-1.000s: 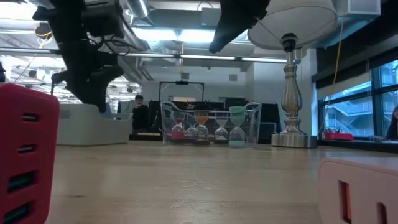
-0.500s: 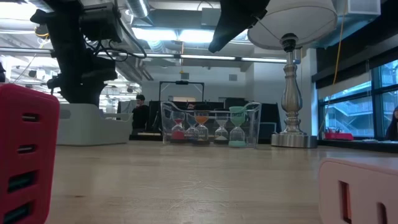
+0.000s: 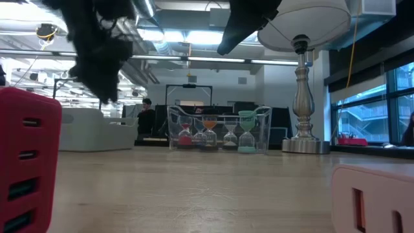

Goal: Pick & Place Office items
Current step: Put the left red charger adapter into the gray bin

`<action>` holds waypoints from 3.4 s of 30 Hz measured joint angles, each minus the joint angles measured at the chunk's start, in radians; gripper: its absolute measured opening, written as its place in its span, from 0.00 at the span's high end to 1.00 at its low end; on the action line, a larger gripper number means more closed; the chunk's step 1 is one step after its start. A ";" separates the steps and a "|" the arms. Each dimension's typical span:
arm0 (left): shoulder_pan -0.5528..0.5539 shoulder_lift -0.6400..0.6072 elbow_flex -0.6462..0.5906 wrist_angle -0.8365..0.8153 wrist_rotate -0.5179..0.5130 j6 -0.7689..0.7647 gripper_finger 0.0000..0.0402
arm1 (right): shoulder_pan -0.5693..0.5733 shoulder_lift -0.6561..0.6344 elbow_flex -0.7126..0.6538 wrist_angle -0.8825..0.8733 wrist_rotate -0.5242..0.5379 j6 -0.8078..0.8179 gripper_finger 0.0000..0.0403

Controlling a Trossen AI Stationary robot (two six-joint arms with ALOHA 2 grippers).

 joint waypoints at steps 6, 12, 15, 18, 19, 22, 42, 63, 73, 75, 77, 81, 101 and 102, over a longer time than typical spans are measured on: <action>-0.060 -0.001 0.105 0.034 0.049 0.031 0.52 | 0.012 0.000 0.000 -0.003 -0.075 0.010 0.19; -0.258 0.014 0.105 0.175 0.073 0.063 0.51 | 0.045 0.000 0.000 -0.024 -0.105 0.056 0.19; -0.382 0.027 0.105 0.251 0.057 0.063 0.52 | 0.064 0.000 0.000 -0.030 -0.105 0.056 0.19; -0.505 0.045 0.105 0.343 0.021 0.063 0.51 | 0.080 0.000 0.000 -0.030 -0.105 0.056 0.19; -0.543 0.054 0.105 0.383 0.003 0.063 0.51 | 0.084 0.000 0.000 -0.030 -0.105 0.056 0.19; -0.649 0.092 0.105 0.468 -0.051 0.071 0.50 | 0.091 0.000 0.000 -0.028 -0.105 0.056 0.19; -0.869 0.514 0.105 1.063 -0.091 0.171 0.34 | 0.074 0.000 0.000 -0.026 -0.196 0.201 0.19; -0.966 0.792 0.179 1.166 -0.226 0.194 0.34 | 0.081 -0.001 0.000 -0.026 -0.244 0.239 0.19; -0.962 0.799 0.186 1.103 -0.221 0.193 0.36 | 0.081 -0.001 0.000 -0.026 -0.244 0.232 0.19; -0.962 0.799 0.186 1.102 -0.195 0.193 0.38 | 0.081 -0.001 0.000 -0.026 -0.243 0.226 0.19; -0.962 0.799 0.186 1.104 -0.195 0.193 0.41 | 0.081 -0.001 0.000 -0.026 -0.243 0.220 0.19; -0.962 0.799 0.186 1.105 -0.190 0.193 0.54 | 0.081 -0.001 0.000 -0.026 -0.236 0.217 0.19; -0.882 0.564 0.186 0.992 -0.789 0.216 0.71 | 0.081 -0.001 0.000 -0.026 -0.232 0.206 0.19; -0.866 0.537 0.186 0.953 -0.837 0.213 0.71 | 0.081 -0.001 0.000 -0.026 -0.232 0.200 0.19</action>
